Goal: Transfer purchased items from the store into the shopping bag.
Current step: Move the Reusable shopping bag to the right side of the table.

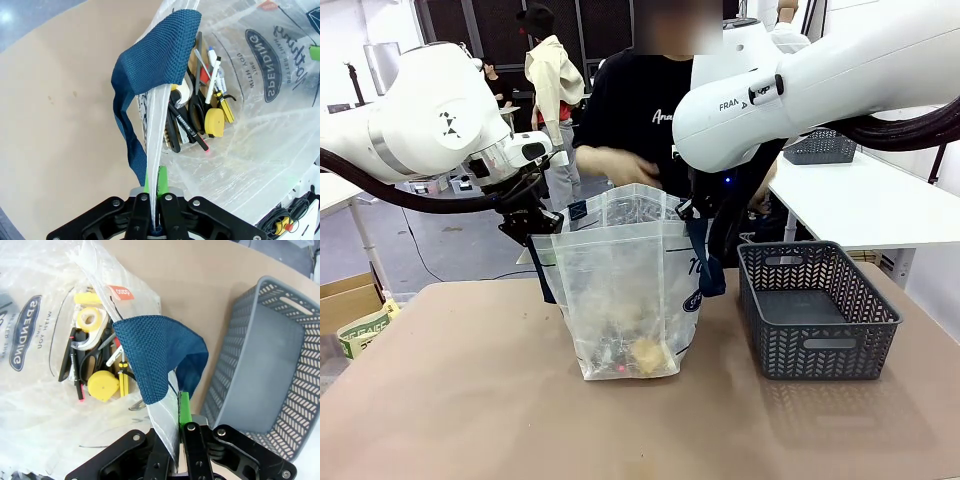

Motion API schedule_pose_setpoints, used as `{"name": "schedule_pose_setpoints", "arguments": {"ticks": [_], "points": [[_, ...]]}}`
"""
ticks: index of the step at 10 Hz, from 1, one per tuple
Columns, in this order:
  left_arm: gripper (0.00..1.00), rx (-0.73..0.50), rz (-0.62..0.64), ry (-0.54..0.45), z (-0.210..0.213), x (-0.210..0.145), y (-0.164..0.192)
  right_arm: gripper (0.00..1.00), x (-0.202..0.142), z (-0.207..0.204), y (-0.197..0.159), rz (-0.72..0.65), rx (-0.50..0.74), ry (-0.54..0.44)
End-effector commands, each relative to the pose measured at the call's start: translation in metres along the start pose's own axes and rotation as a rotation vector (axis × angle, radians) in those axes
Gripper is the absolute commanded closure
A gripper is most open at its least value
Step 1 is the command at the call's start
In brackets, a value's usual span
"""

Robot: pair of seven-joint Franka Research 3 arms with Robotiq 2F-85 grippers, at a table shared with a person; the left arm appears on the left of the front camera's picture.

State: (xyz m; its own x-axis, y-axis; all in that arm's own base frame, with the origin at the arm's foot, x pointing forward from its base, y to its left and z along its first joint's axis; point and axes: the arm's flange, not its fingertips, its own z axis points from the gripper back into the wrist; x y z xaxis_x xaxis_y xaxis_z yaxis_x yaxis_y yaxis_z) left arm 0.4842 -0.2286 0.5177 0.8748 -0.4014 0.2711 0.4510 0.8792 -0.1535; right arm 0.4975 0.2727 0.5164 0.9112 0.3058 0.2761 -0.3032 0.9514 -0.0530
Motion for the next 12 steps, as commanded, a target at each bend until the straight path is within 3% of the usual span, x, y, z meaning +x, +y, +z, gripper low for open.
{"name": "schedule_pose_setpoints", "arguments": {"ticks": [1,12], "points": [[1.00,0.002,0.005,-0.003,0.0015,-0.0009,0.0026,1.00,0.0003,0.0000,-0.0031,-0.006,-0.002,0.000],[1.00,0.002,0.005,-0.003,0.0015,-0.0009,0.0026,1.00,0.0003,0.0000,-0.0031,-0.006,-0.002,0.000]]}}
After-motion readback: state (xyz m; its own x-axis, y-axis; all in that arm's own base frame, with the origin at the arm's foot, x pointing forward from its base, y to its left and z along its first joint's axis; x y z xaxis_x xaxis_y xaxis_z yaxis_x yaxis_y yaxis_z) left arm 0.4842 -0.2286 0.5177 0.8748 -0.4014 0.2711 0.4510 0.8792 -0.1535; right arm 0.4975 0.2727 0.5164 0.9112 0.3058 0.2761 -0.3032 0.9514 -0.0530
